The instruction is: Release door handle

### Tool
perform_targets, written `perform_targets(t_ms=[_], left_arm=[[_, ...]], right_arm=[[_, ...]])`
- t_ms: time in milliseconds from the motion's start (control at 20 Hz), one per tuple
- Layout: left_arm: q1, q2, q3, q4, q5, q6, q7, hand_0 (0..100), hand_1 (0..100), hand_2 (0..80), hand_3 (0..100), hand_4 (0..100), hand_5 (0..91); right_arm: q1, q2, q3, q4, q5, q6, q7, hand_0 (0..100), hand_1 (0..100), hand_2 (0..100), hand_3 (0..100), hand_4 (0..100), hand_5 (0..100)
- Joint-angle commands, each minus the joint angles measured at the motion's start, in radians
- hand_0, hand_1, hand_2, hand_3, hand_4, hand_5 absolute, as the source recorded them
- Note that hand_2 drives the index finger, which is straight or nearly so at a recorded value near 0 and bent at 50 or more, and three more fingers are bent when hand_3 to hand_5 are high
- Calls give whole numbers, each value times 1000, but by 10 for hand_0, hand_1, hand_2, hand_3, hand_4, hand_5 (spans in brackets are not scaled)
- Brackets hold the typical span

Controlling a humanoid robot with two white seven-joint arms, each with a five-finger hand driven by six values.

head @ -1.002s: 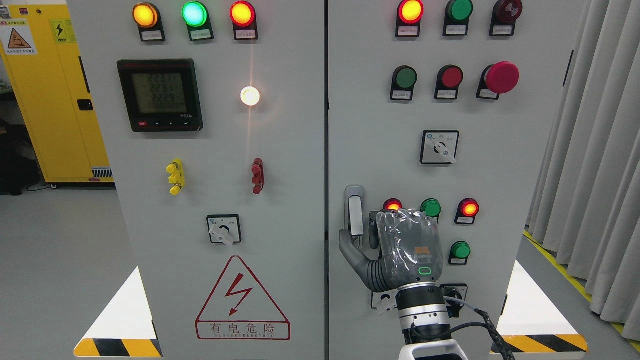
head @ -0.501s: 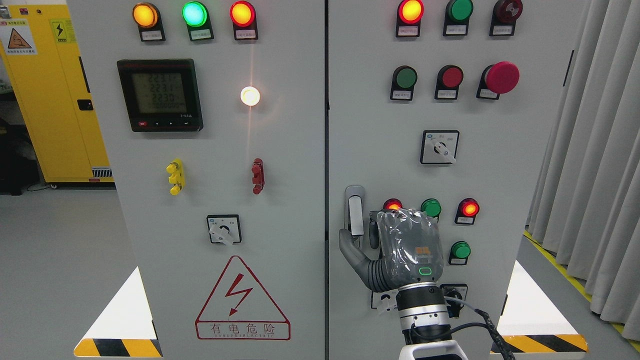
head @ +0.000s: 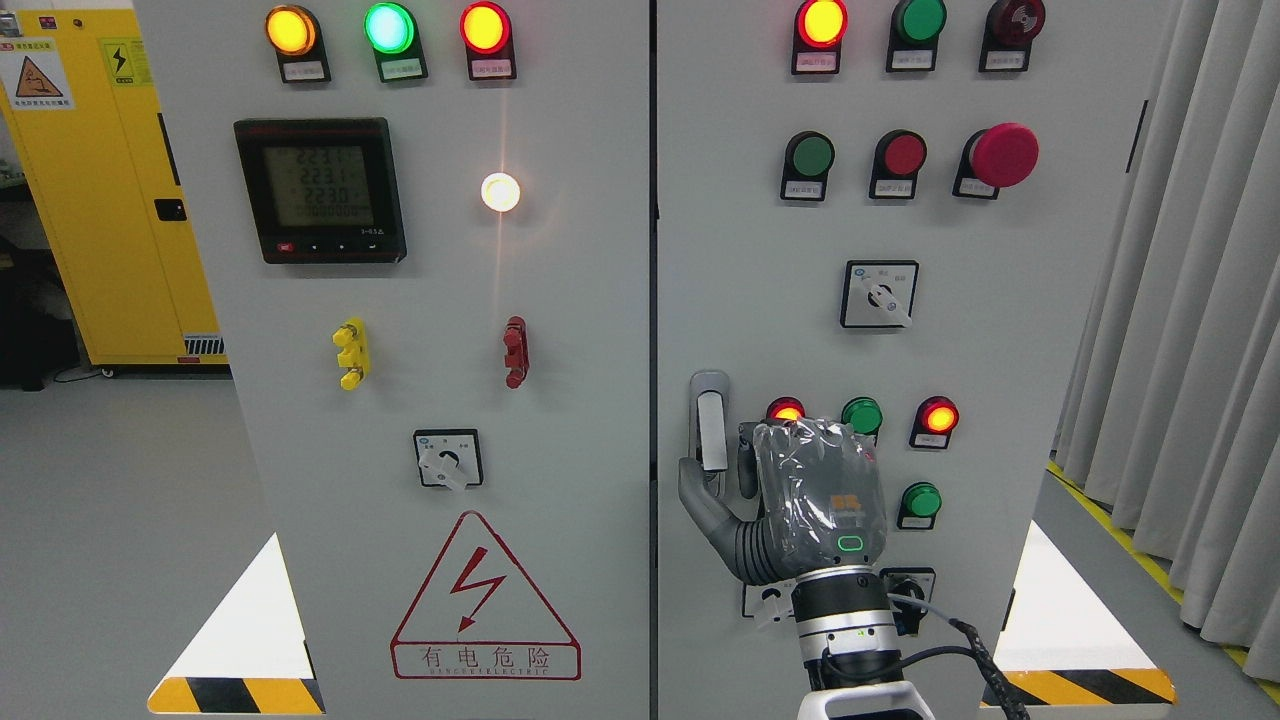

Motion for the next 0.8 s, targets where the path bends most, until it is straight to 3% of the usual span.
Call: perform_targets(t_ms=[0,752], left_arm=[[0,0,0,0,0,-1,0,120,556,0,0,0,0],[0,0,0,0,0,-1,0,120,556,0,0,0,0]], right_arm=[[2,1,-1,0,0,1,-1,443,382,917,1000,1000,993],[-3,-1,-1,-2,0,13,-1,558,432,914,1000,1000,993]])
